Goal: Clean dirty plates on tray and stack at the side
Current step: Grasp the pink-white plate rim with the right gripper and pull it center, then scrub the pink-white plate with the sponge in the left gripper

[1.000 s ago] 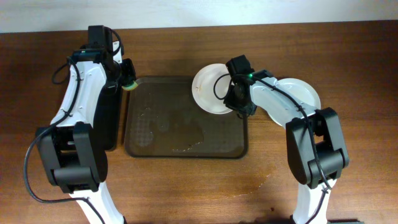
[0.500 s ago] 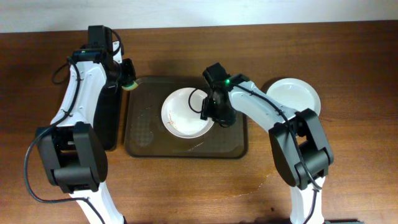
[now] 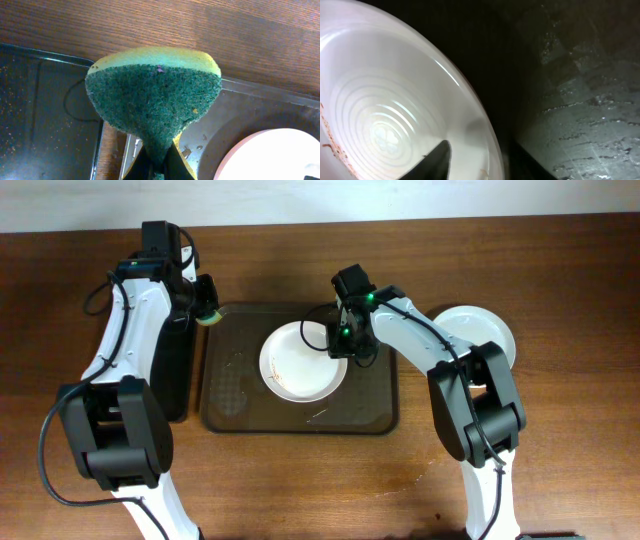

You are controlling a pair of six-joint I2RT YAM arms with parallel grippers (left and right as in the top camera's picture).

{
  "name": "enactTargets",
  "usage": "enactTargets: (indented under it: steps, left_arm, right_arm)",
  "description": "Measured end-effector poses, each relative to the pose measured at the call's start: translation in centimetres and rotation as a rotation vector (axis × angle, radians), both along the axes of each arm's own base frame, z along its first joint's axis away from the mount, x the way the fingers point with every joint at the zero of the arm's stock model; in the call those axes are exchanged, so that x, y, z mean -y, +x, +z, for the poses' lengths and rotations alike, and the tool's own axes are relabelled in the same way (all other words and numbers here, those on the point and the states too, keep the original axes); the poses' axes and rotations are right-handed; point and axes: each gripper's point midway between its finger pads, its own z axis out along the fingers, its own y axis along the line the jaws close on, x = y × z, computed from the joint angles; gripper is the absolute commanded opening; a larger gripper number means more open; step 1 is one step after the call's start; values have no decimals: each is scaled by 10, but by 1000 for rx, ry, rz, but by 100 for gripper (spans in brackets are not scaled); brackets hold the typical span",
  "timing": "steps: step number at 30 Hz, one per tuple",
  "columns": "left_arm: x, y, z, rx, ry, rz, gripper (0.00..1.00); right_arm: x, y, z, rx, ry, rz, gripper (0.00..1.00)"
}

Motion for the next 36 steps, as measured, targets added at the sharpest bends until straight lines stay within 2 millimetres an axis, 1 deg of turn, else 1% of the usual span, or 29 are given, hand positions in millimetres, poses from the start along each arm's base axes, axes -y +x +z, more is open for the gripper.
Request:
enactTargets:
  steps: [2, 4, 7, 11, 13, 15, 18, 20, 24, 26, 28, 33, 35, 36]
  left_arm:
    - [0, 0, 0, 0, 0, 0, 2]
    - [0, 0, 0, 0, 0, 0, 2]
    - [0, 0, 0, 0, 0, 0, 2]
    - [0, 0, 0, -2, -1, 0, 1]
    - [2, -5, -2, -20, -8, -3, 1]
    - [8, -13, -4, -55, -23, -29, 1]
    - [29, -23, -9, -86, -22, -119, 1]
    - [50, -34, -21, -117, -23, -180, 1]
    - [91, -64, -63, -185, -8, -299, 1]
    - [94, -70, -77, -188, 12, -313, 1]
    - [90, -81, -94, -213, 22, -291, 1]
    - [95, -90, -99, -224, 43, -286, 1]
    - [104, -92, -99, -191, 65, -339, 1]
    - [111, -92, -99, -174, 58, -400, 1]
  right_arm:
    - [0, -1, -1, -8, 0, -12, 34]
    - [-1, -2, -1, -15, 2, -30, 27]
    - [-13, -9, -2, -24, -4, -35, 4]
    - [-29, -20, -5, -53, -11, -107, 4]
    - [-30, -22, -5, -71, -7, -153, 4]
    - [-30, -22, -6, -84, -2, -189, 4]
    - [-29, -22, -6, -95, 3, -224, 4]
    - [-28, -21, -6, -100, 7, -236, 4]
    - [-21, -16, -6, -105, 13, -269, 4]
    - [-19, -15, -6, -105, 14, -274, 4]
    - [-19, -15, -6, -105, 15, -275, 4]
    - [-19, -14, -5, -103, 16, -277, 4]
    - [-19, -14, -6, -104, 16, -278, 4]
    - [-19, -14, -5, -103, 16, -276, 4]
